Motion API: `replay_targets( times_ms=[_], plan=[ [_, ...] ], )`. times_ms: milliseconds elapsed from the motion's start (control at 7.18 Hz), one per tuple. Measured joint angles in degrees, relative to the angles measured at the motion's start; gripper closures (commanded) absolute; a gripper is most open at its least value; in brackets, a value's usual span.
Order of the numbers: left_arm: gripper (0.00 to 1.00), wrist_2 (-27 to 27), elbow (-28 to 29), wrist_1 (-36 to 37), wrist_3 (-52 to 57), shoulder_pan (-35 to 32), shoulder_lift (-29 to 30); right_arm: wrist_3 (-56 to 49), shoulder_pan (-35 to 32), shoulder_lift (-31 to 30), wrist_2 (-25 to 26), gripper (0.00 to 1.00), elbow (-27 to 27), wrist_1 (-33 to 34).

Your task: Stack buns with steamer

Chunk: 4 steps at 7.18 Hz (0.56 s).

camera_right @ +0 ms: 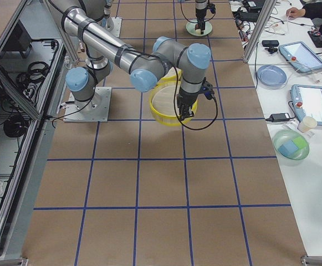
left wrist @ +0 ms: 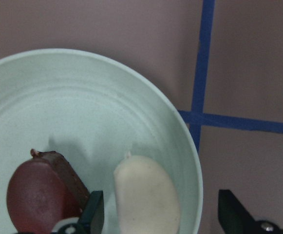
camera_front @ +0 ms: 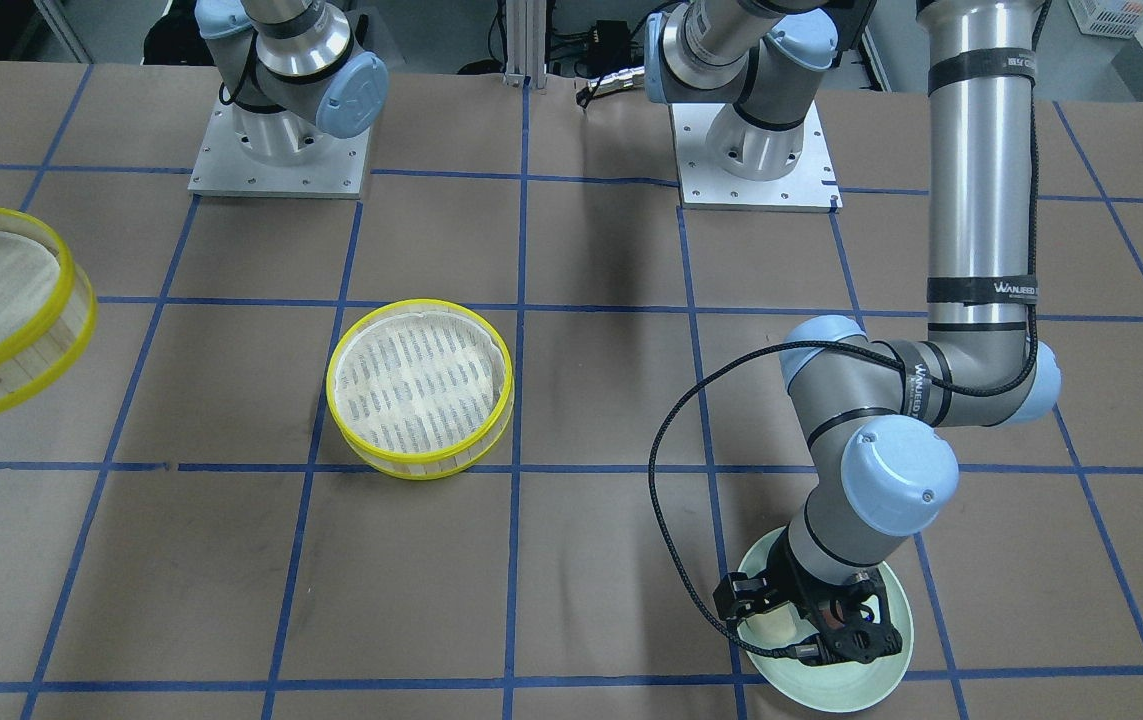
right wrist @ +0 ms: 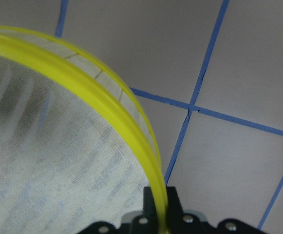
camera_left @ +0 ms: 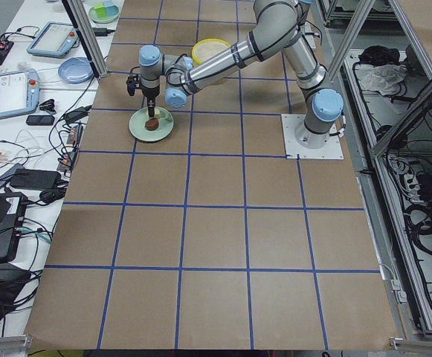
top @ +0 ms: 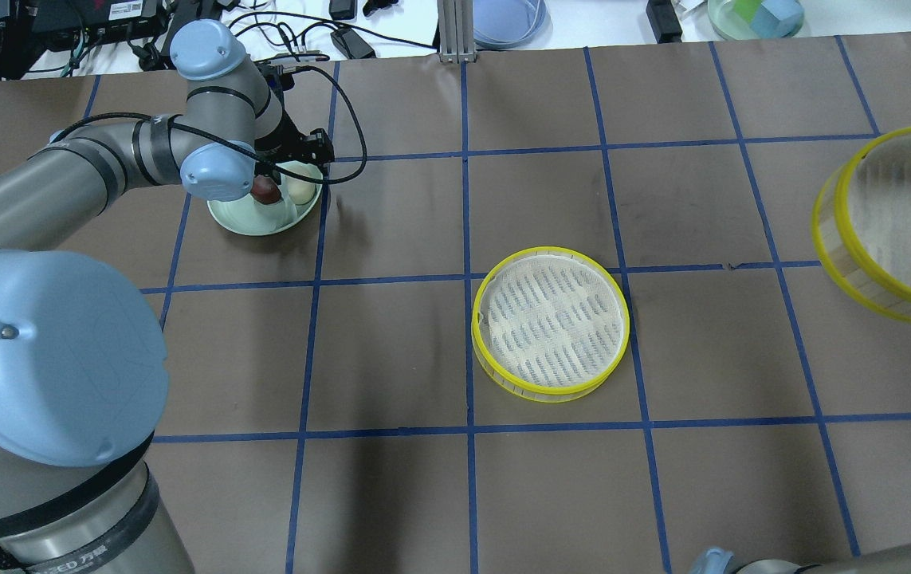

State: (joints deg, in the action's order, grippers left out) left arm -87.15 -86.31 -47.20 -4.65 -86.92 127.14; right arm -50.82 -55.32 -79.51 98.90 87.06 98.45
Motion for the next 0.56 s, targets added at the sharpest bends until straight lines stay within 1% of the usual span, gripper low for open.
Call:
replay_targets(
  times_ms=[139,418,557],
  plan=[
    [0.33,-0.02,-0.05,0.0,0.09,0.0,-0.02,2.9,-1.98,-1.83,0.06,0.98,-0.59,-2.24],
    [0.56,-0.03,-0.08,0.0,0.31,0.0,-0.32,5.73,-5.31,-4.34,0.41,0.99,-0.82,-4.37],
    [0.59,-0.04,-0.15,-0.02,0.55,0.0,-0.43,6.65,-6.09,-4.91,0.51,0.99,-0.86,-5.15]
  ],
)
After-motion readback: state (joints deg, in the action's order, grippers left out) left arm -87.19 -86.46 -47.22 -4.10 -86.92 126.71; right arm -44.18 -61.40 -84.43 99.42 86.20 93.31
